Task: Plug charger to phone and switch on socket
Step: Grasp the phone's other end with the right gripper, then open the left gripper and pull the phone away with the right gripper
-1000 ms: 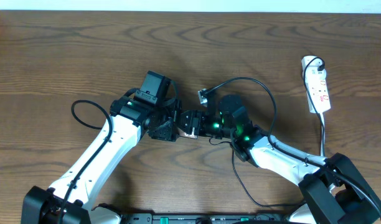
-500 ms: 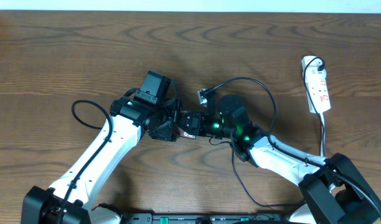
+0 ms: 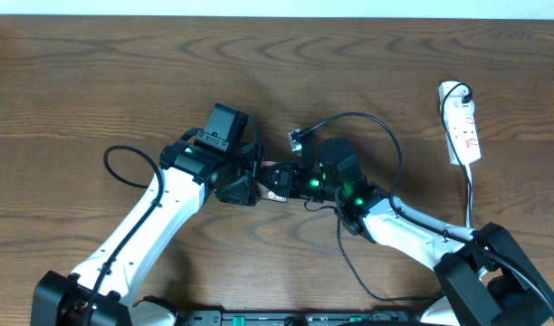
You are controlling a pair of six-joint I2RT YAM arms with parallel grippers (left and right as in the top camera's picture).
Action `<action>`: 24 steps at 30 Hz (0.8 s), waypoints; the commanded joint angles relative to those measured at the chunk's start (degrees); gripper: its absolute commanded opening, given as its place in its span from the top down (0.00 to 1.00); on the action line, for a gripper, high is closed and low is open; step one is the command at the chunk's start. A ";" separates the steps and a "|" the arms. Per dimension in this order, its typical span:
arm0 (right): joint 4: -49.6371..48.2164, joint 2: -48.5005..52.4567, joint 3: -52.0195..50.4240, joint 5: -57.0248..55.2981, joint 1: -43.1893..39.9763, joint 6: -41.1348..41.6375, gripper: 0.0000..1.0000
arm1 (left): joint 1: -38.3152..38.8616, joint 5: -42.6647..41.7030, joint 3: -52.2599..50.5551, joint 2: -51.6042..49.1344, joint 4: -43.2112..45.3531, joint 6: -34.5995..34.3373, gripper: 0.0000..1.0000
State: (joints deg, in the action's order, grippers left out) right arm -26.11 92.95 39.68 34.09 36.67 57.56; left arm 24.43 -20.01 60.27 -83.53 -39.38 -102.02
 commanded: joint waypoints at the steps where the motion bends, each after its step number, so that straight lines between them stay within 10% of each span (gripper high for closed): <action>1: -0.63 0.04 0.81 0.31 0.94 0.02 0.91 | 0.74 -4.83 0.59 0.20 0.50 -0.50 0.92; 10: -0.61 0.04 0.81 0.33 0.94 0.02 0.99 | 0.72 -4.81 0.57 0.20 0.46 -0.50 0.92; 18: 0.70 0.04 0.81 0.33 0.42 -0.24 0.99 | 0.13 -2.47 0.57 0.20 0.48 5.22 0.33; 24: 3.91 0.04 0.81 0.33 -1.99 -1.09 0.99 | -2.40 -4.46 0.59 0.22 0.55 13.42 0.24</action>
State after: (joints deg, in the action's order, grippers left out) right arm -23.97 92.95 39.72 33.41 36.18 56.36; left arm 23.70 -21.32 60.27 -83.53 -39.38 -97.21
